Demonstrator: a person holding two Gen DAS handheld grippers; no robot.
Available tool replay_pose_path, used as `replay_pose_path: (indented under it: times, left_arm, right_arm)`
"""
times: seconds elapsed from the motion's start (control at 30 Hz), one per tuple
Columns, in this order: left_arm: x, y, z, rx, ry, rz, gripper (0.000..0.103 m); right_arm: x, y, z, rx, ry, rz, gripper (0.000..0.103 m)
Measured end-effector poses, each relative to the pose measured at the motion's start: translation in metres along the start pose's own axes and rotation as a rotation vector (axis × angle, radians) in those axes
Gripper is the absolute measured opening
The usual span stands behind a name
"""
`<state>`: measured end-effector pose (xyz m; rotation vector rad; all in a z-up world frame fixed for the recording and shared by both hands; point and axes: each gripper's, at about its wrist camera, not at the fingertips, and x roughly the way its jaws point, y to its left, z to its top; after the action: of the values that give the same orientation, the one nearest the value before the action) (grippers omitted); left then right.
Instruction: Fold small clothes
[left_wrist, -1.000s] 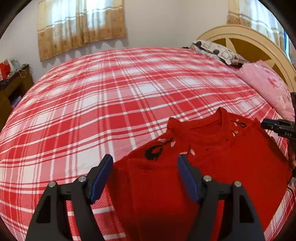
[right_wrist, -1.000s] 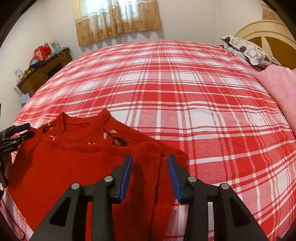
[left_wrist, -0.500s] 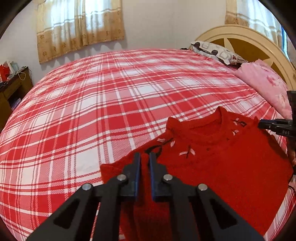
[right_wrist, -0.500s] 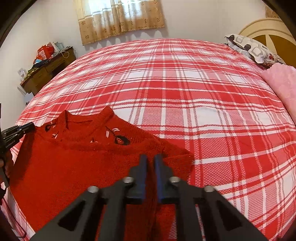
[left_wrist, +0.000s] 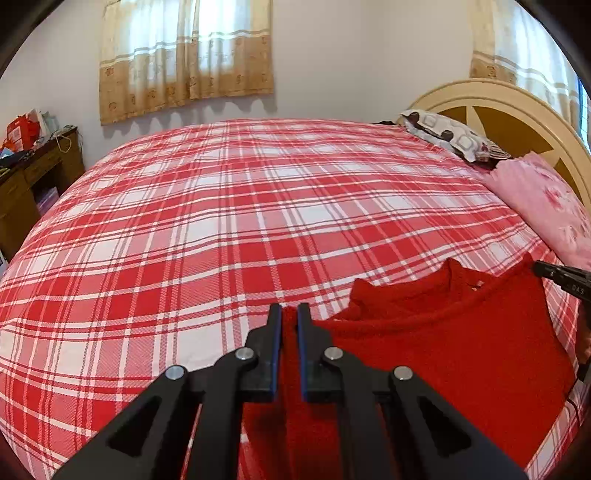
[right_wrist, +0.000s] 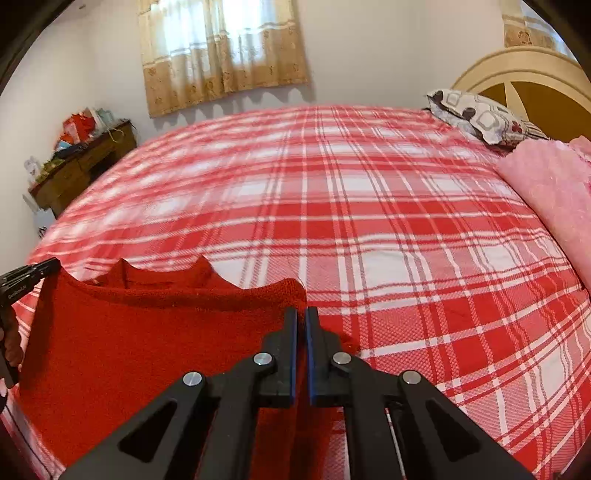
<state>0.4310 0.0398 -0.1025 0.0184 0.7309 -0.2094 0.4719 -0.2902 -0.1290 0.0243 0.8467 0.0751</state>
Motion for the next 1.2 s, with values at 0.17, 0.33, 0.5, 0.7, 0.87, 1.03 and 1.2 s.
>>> replay_pose_path:
  times: [0.17,0.33,0.5,0.7,0.87,1.03,1.2]
  left_arm:
    - [0.04,-0.008,-0.015,0.032,0.102,0.052,0.009]
    - [0.025,-0.007,-0.019,0.037,0.082,0.107,0.026]
    - [-0.034,-0.001,-0.028,0.064,-0.042,0.137,0.065]
    - [-0.078,-0.008,-0.081,0.058,-0.05,0.055,0.075]
    - [-0.055,-0.015,-0.115,0.052,0.058,0.104,0.076]
    - [-0.061,-0.005,-0.116,-0.01,0.047,0.072,0.077]
    - [-0.076,0.0,-0.134,-0.045,0.038,0.063,0.087]
  right_arm:
    - [0.016,0.002,-0.012,-0.04,0.06,-0.043,0.007]
    - [-0.036,0.0,-0.016,-0.04,-0.039,-0.041,0.044]
    - [-0.086,0.016,-0.046,-0.035,-0.085,0.108,0.046]
    - [-0.095,0.056,-0.1,-0.124,-0.033,0.189,0.046]
    - [-0.067,0.062,-0.119,-0.127,0.027,0.149,0.047]
    - [-0.089,0.079,-0.111,-0.129,-0.017,0.157,0.047]
    - [-0.067,0.116,-0.131,-0.246,0.087,0.129,0.053]
